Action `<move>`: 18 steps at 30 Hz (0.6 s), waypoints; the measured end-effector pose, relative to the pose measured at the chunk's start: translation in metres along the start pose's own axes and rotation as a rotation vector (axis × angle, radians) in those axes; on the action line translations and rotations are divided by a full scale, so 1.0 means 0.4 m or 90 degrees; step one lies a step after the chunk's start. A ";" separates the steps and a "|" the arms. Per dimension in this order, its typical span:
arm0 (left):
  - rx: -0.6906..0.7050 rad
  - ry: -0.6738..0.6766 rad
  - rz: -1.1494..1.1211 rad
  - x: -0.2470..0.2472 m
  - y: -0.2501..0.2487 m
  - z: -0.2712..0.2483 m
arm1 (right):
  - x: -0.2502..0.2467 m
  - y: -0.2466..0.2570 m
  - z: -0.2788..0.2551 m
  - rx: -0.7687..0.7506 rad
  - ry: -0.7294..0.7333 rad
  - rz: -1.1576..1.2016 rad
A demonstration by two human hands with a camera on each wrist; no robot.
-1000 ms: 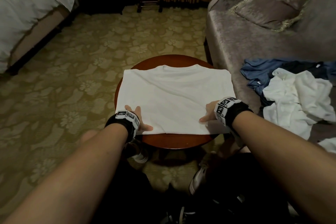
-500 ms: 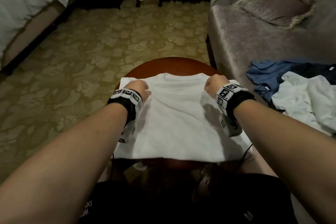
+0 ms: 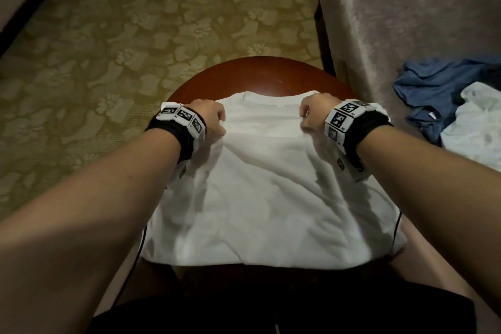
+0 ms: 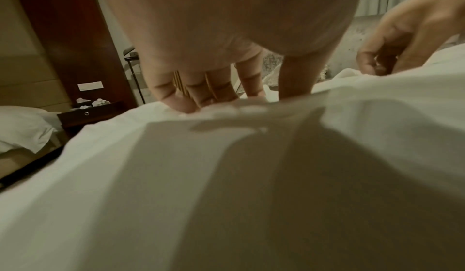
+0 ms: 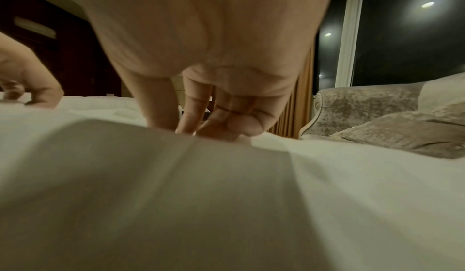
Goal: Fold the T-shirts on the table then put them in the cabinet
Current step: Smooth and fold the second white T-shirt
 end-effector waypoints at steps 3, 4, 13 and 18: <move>-0.007 -0.019 0.001 0.000 0.013 -0.013 | 0.001 -0.013 -0.009 -0.006 -0.006 -0.003; -0.010 -0.033 0.001 -0.003 0.016 -0.019 | 0.002 -0.019 -0.013 -0.006 -0.009 -0.005; 0.020 -0.196 -0.085 -0.035 0.018 -0.065 | 0.003 -0.063 -0.051 0.008 -0.033 -0.032; 0.023 -0.246 -0.100 -0.059 0.016 -0.073 | -0.001 -0.062 -0.059 0.012 -0.017 -0.051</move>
Point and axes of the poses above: each hand's wrist, its own z-axis towards the middle knuckle, its own x-axis out of the palm, y = z × x, the point moved 6 cm from there along z, towards the middle knuckle, and after that the axes turned 4 degrees about y, right-handed, at the moved point
